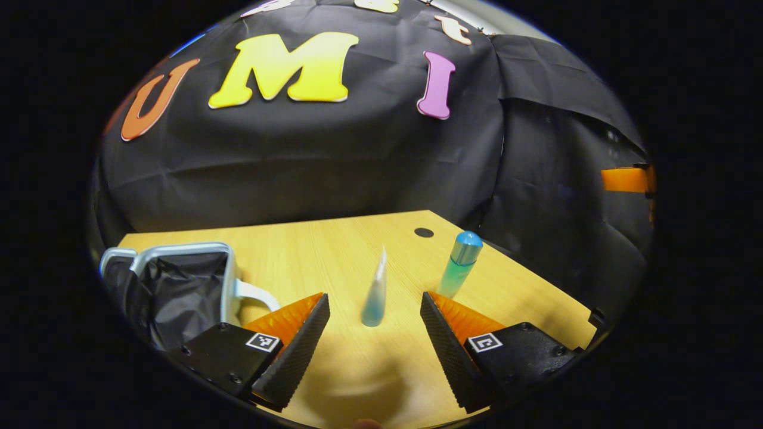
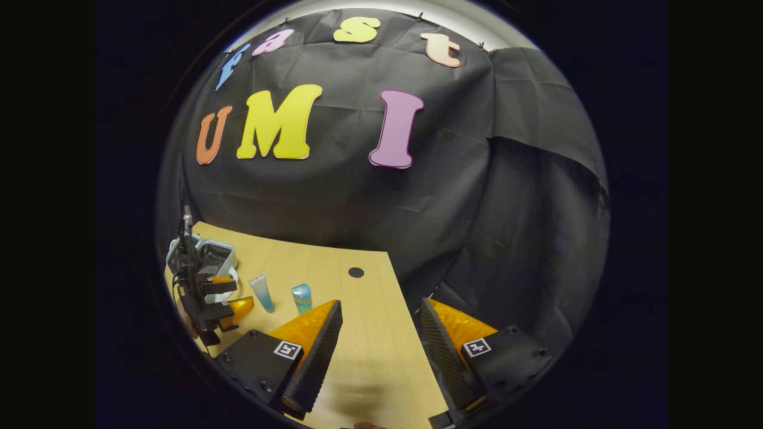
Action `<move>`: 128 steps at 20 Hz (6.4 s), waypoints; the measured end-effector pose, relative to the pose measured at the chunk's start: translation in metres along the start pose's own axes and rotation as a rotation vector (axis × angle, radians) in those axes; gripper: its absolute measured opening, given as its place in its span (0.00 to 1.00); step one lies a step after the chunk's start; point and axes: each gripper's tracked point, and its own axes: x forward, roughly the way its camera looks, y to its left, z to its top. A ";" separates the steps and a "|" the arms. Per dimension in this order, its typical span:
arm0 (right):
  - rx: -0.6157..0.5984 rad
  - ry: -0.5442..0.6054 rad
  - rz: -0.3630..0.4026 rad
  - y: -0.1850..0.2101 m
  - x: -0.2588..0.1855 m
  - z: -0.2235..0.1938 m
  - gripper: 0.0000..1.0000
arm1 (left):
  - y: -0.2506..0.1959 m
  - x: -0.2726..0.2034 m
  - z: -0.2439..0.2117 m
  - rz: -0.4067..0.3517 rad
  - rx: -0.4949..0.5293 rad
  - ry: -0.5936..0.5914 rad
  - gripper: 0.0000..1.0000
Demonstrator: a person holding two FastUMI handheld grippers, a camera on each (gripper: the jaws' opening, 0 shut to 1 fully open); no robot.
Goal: First open the suitcase, pack the skin care products into it, and then close the suitcase.
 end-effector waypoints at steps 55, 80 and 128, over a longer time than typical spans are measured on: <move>-0.011 0.251 0.259 0.199 0.185 -0.136 0.40 | 0.099 -0.207 -0.018 0.270 -0.230 0.174 0.41; -0.059 0.170 0.307 0.277 -0.022 -0.057 0.37 | 0.268 -0.121 -0.121 0.297 -0.185 0.689 0.41; -0.058 0.655 0.378 0.561 0.069 -0.156 0.46 | 0.348 -0.316 -0.033 0.489 -0.240 -0.127 0.98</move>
